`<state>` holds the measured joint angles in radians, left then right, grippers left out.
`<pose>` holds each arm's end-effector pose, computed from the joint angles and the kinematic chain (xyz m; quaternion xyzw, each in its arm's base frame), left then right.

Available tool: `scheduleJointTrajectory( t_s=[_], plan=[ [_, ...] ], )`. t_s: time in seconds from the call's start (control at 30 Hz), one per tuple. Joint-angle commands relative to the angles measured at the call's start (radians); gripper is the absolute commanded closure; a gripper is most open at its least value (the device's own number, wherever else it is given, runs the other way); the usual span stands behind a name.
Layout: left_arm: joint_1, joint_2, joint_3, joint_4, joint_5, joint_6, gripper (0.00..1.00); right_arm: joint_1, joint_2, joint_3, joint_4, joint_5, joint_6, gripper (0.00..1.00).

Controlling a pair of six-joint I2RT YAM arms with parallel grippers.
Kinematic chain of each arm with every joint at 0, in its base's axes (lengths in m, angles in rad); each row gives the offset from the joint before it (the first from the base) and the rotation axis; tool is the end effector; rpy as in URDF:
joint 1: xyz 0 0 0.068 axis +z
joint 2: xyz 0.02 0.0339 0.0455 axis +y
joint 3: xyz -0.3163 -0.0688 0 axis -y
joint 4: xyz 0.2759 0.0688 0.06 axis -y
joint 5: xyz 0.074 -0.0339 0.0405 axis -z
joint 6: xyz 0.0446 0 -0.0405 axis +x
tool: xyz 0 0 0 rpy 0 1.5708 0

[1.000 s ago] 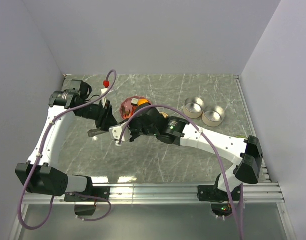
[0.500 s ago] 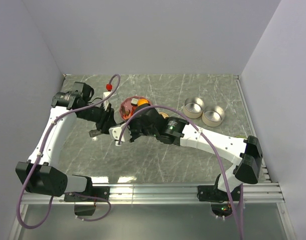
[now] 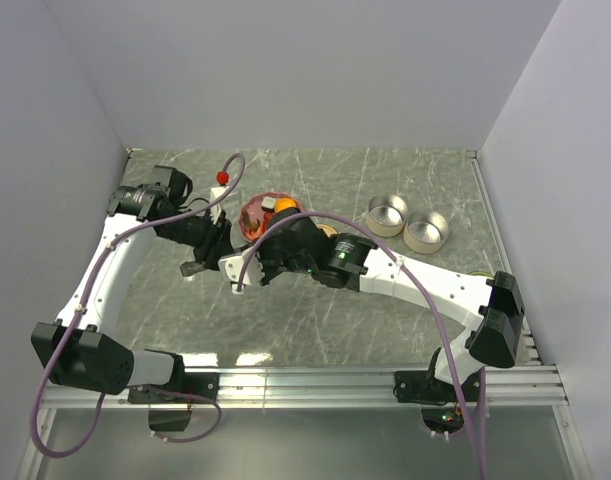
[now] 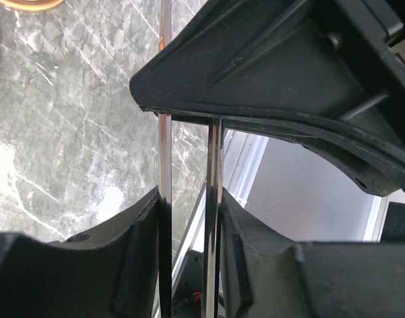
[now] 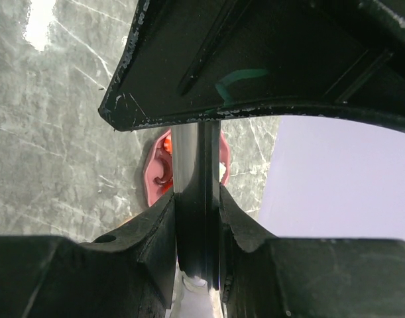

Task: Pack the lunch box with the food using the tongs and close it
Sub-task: Pass the clamp from the right arm to the left

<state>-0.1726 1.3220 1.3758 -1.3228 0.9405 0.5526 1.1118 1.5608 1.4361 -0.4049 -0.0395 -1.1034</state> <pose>0.2344 -0.0774 0.3991 0.3763 0.7999 -0.4146 0.2162 0.1758 0.3597 0.3951 -0.7803 0.3788 0.0192 0.4972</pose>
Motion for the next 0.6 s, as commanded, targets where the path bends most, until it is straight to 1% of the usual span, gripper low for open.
scheduleJointTrajectory(
  t_s=[0.0, 0.1, 0.13, 0.2, 0.23, 0.27, 0.3, 0.33, 0.4, 0.43, 0.5, 0.53, 0.57],
  plan=[
    [-0.01, -0.04, -0.014, 0.048, 0.003, -0.025, 0.62, -0.003, -0.013, 0.003, 0.038, 0.015, -0.016, 1.0],
    [-0.011, -0.047, -0.023, 0.092, -0.015, -0.071, 0.72, -0.003, -0.022, -0.008, 0.049, 0.023, -0.006, 0.99],
    [-0.011, -0.047, -0.023, 0.103, -0.02, -0.083, 0.76, -0.003, -0.025, -0.011, 0.054, 0.027, -0.001, 0.95],
    [-0.011, -0.056, -0.021, 0.144, -0.032, -0.126, 0.79, -0.003, -0.041, -0.023, 0.074, 0.038, 0.013, 0.91],
    [-0.011, -0.056, -0.02, 0.164, -0.048, -0.153, 0.8, -0.003, -0.045, -0.025, 0.077, 0.061, 0.016, 0.83],
    [-0.011, -0.06, -0.02, 0.187, -0.061, -0.202, 0.84, -0.003, -0.051, -0.026, 0.08, 0.067, 0.017, 0.77],
    [-0.011, -0.056, -0.014, 0.195, -0.084, -0.21, 0.88, -0.003, -0.068, -0.035, 0.089, 0.082, 0.025, 0.72],
    [-0.011, -0.055, 0.0, 0.191, -0.092, -0.212, 0.94, -0.003, -0.082, -0.051, 0.104, 0.087, 0.034, 0.56],
    [-0.011, -0.063, -0.003, 0.217, -0.135, -0.238, 0.94, -0.003, -0.134, -0.068, 0.121, 0.095, 0.043, 0.43],
    [-0.01, -0.07, -0.006, 0.241, -0.147, -0.246, 0.93, -0.003, -0.155, -0.075, 0.124, 0.096, 0.05, 0.34],
    [-0.011, -0.096, -0.015, 0.278, -0.184, -0.273, 0.92, -0.003, -0.206, -0.08, 0.1, 0.095, 0.088, 0.27],
    [-0.01, -0.101, -0.027, 0.307, -0.198, -0.304, 0.92, -0.003, -0.22, -0.065, 0.051, 0.092, 0.108, 0.22],
    [-0.01, -0.096, -0.027, 0.309, -0.2, -0.304, 0.92, -0.004, -0.249, -0.062, 0.028, 0.089, 0.149, 0.17]
  ],
)
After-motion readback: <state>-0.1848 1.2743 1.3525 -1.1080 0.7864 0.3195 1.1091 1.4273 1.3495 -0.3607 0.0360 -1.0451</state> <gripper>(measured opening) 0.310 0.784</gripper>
